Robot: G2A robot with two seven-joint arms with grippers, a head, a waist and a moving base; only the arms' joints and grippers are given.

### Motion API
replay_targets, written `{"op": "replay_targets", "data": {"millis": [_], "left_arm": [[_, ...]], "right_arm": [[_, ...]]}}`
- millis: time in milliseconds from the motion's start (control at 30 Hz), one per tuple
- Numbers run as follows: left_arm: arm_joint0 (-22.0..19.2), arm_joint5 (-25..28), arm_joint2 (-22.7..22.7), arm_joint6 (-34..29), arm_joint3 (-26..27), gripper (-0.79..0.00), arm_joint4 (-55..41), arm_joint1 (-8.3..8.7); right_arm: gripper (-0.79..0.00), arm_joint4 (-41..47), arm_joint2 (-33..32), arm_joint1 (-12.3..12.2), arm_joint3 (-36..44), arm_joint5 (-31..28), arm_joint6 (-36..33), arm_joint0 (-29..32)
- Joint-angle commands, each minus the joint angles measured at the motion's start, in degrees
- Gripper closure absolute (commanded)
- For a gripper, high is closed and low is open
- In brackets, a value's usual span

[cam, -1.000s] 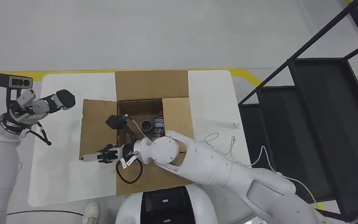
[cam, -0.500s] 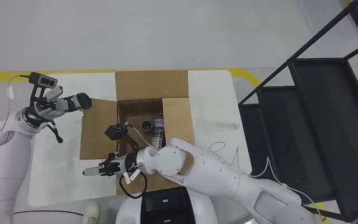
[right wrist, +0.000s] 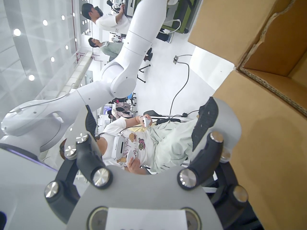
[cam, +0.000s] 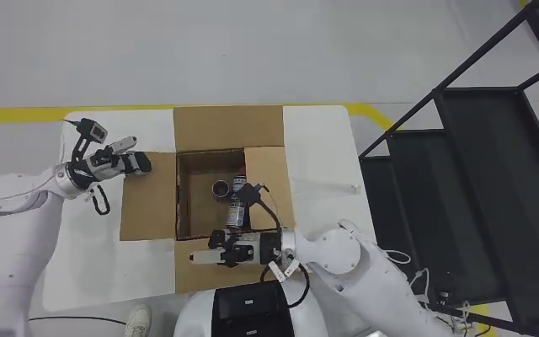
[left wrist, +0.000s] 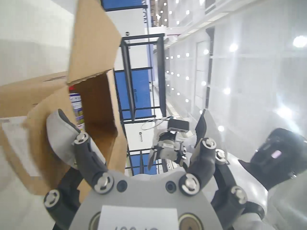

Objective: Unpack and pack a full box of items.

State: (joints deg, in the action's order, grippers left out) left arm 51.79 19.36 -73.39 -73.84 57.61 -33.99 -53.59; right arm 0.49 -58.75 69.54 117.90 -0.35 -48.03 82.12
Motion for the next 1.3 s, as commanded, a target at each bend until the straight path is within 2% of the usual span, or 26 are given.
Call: {"op": "replay_targets", "data": {"millis": [0,167,333,567,700,833,1033,1133,1267], "left_arm": [[-0.2,-0.3,0.7,0.7,-0.3,-0.785,3.3,0.01],[-0.8,-0.3,2.7,2.9,-0.6,-0.785,11.6,0.09],[-2.0,-0.3,5.8,5.1,-0.6,-0.785,14.0,-0.83],[-4.0,-1.0,9.4,5.2,-2.6,-0.785,15.5,-2.03],[-4.6,-0.6,8.7,3.4,-2.6,-0.785,15.6,-1.77],[-4.3,-0.2,4.0,-0.1,2.3,-0.785,13.2,-0.35],[-1.5,-1.8,-2.0,0.2,17.1,-0.785,15.1,1.59],[-0.8,-3.4,-1.4,0.7,23.6,-0.785,15.8,1.62],[-1.5,-6.1,2.8,2.3,29.0,-0.785,18.1,0.97]], "right_arm": [[-0.785,1.0,-3.7,-0.7,1.8,-1.0,-0.7,2.7],[-0.785,2.9,-10.4,-1.9,4.4,-3.2,-1.3,8.0],[-0.785,5.7,-14.9,-2.6,5.0,-4.7,-1.5,10.9],[-0.785,6.4,-17.3,-3.3,5.5,-5.2,-2.2,13.4],[-0.785,6.3,-16.8,-3.5,5.5,-5.5,-2.7,13.6],[-0.785,6.4,-16.4,-3.7,5.6,-5.9,-2.7,13.6],[-0.785,8.1,-18.0,-4.0,5.7,-7.2,-1.8,14.6],[-0.785,9.4,-19.5,-4.3,6.0,-8.1,-1.7,15.6],[-0.785,10.8,-22.3,-4.6,6.6,-9.4,-0.9,17.4]]}}
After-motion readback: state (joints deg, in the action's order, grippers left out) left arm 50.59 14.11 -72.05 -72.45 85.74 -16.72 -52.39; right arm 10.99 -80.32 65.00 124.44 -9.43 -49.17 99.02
